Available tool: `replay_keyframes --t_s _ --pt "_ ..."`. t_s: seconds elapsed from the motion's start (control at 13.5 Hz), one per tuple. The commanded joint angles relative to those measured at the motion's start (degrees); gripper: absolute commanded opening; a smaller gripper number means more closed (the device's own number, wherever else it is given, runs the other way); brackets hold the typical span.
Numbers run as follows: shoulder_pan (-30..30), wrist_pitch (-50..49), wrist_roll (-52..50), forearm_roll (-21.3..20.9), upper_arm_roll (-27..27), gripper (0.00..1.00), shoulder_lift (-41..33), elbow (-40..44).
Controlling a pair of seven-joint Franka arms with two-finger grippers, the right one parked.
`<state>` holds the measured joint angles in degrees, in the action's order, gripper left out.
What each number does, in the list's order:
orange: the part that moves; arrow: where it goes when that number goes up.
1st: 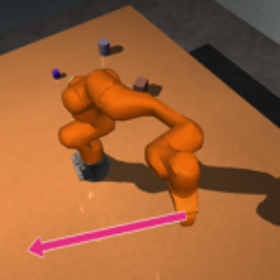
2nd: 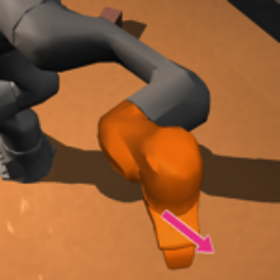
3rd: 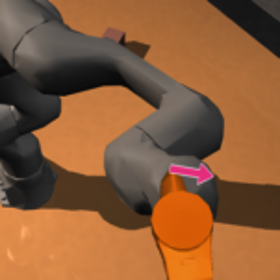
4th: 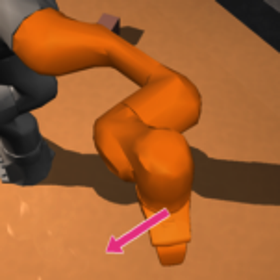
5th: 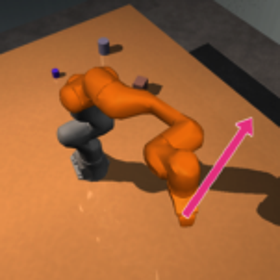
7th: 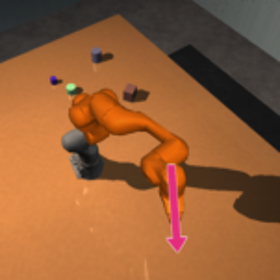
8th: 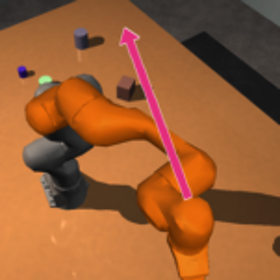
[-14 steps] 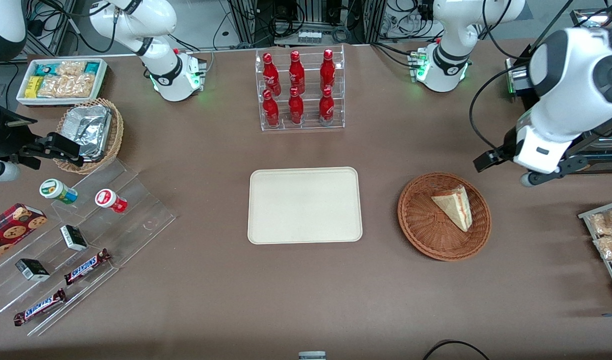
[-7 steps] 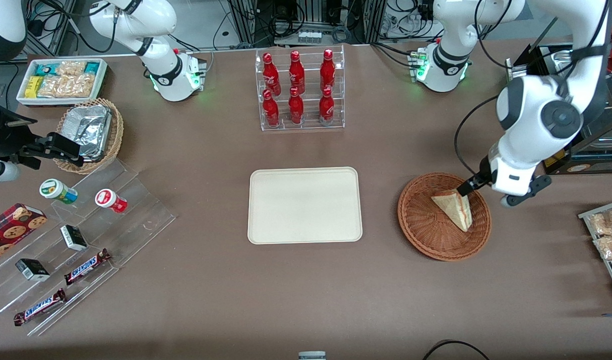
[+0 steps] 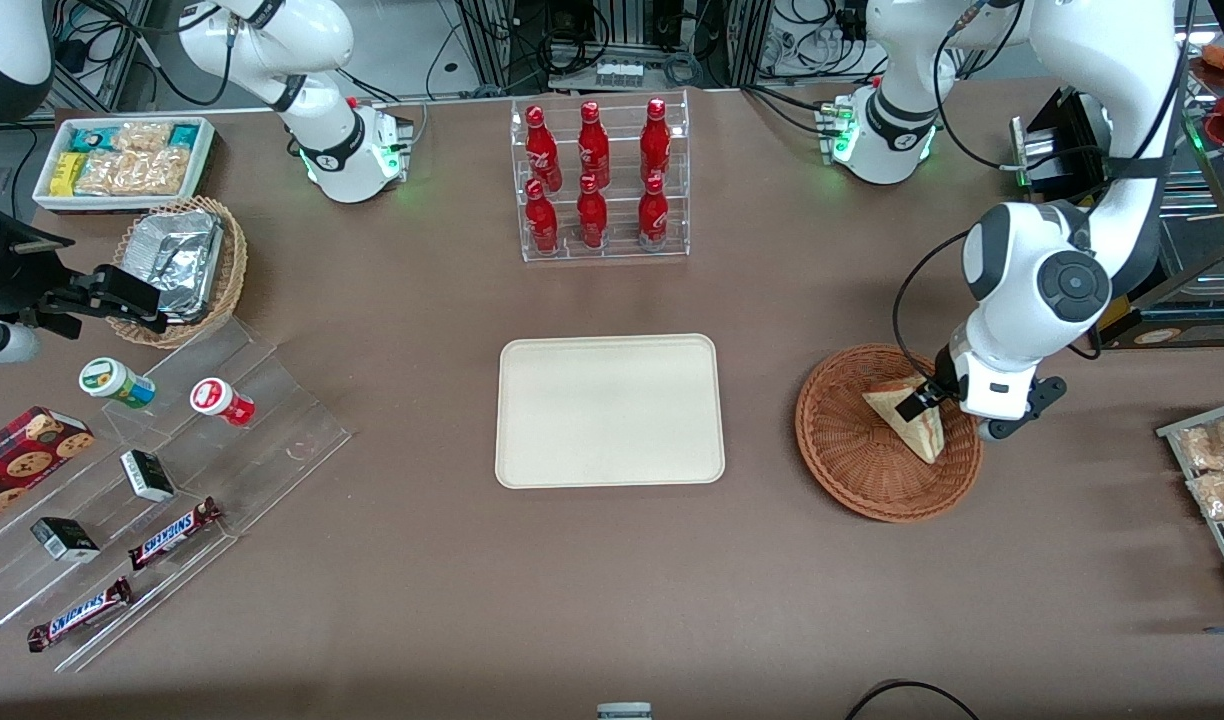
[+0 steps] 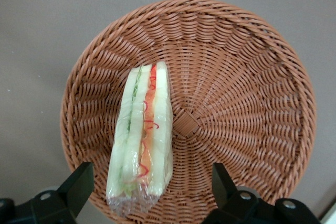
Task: Place sandwich from basket to tray
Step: 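Lower the left gripper onto the wrapped sandwich and close it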
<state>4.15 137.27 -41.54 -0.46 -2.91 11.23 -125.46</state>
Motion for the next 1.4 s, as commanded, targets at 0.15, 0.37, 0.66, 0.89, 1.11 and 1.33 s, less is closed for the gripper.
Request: replay_keyframes --t_s 0.15,0.37,0.66,0.89,1.11,1.33 --pt "-0.1 3.0 -3.2 -0.8 -0.3 0.87 1.0 -2.5" --pt "-0.1 4.9 -5.9 -0.8 -0.2 0.55 1.0 -4.2" --pt "-0.1 4.4 -6.1 -0.8 -0.3 0.00 0.4 -4.1" --pt "-0.2 2.9 -4.3 -0.9 -0.1 0.00 -0.2 -3.0" --pt "-0.4 -5.9 -0.5 -0.9 0.1 0.00 -1.6 2.2" --pt "-0.5 -20.9 3.8 -0.9 0.1 0.00 -2.3 12.7"
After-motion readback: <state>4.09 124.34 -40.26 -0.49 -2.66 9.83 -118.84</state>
